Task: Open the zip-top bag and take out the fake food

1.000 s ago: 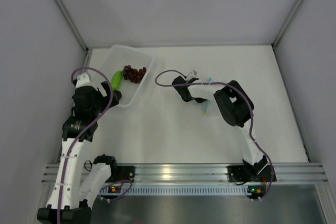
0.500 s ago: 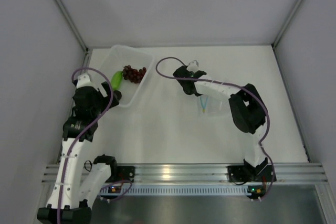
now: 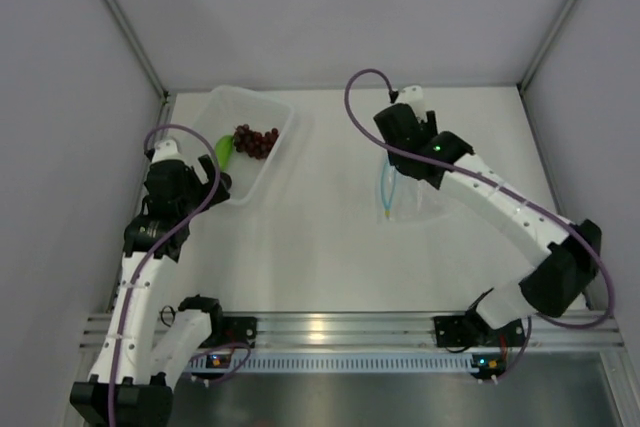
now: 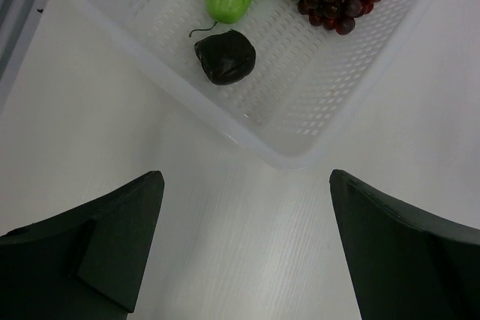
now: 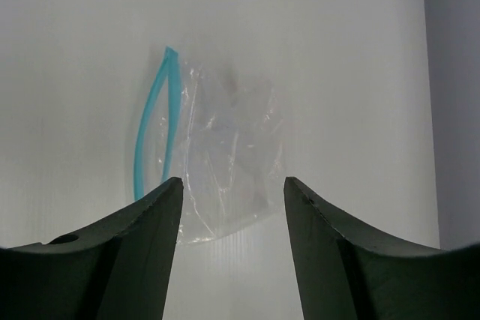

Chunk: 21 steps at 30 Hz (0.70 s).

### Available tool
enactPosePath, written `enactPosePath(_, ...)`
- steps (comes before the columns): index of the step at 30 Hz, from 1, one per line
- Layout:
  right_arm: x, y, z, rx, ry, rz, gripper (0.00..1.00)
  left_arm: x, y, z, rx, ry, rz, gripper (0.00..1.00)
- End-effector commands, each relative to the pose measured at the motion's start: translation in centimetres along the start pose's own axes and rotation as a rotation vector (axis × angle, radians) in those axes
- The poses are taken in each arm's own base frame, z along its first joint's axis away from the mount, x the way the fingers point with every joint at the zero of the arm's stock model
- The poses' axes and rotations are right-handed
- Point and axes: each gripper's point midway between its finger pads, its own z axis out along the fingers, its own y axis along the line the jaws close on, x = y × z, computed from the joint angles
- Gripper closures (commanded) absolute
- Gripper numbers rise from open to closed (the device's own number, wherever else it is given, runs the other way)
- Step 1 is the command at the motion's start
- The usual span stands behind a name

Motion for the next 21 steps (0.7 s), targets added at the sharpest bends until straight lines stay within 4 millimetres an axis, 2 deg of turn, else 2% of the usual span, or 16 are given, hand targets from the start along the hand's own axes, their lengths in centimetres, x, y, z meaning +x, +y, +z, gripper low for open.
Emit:
enactPosePath(1,-1.9,-3.0,-4.8,-0.099,-0.121,0.116,0.42,-0.8,-0.9,-0.1,0.035,-0.008,0.022,0.02)
enactPosePath(2,-1.2,-3.3,-5.0,-0.105,-0.128,0.126,0.38,-0.8,-1.1,-0.2,0.042,-0.007,0.032,0.02)
enactPosePath(3,-1.6,-4.8,-6.6,-0.117,-0.174,0.174,0.35,-1.0,-1.3,-0.4,0.053,-0.012,0.037,0.02)
enactPosePath(4,-0.9,-5.4,-6.8,-0.115,-0.177,0.181,0.32,-1.0,-1.5,-0.5,0.058,-0.013,0.040,0.02)
enactPosePath(5,-0.8,-5.9,-7.4,-0.121,-0.196,0.202,0.25,-1.2,-1.8,-0.8,0.073,-0.021,0.046,0.02)
enactPosePath(6,-0.9,-7.4,-8.8,-0.127,-0.235,0.239,0.21,-1.3,-2.1,-1.0,0.091,-0.024,0.051,0.02)
enactPosePath(8,-0.2,-8.3,-9.6,-0.132,-0.250,0.258,0.09,-1.4,-3.1,-2.1,0.149,-0.034,0.063,0.02)
enactPosePath(9,-0.1,-9.4,-10.6,-0.139,-0.276,0.279,0.06,-1.4,-3.3,-2.5,0.164,-0.040,0.066,0.02)
enactPosePath(11,0.7,-10.3,-11.3,-0.137,-0.274,0.279,0.01,-1.5,-3.4,-3.5,0.177,-0.054,0.071,0.02)
enactPosePath(15,1.9,-12.9,-13.4,-0.138,-0.316,0.318,0.00,-1.4,-3.8,-5.4,0.224,-0.073,0.099,0.02)
enactPosePath(20,4.3,-15.2,-14.6,-0.121,-0.330,0.318,0.01,-1.7,-3.8,-8.3,0.267,-0.130,0.124,0.02)
enactPosePath(21,4.8,-15.8,-14.9,-0.120,-0.337,0.325,0.01,-2.1,-3.6,-9.4,0.277,-0.170,0.112,0.02)
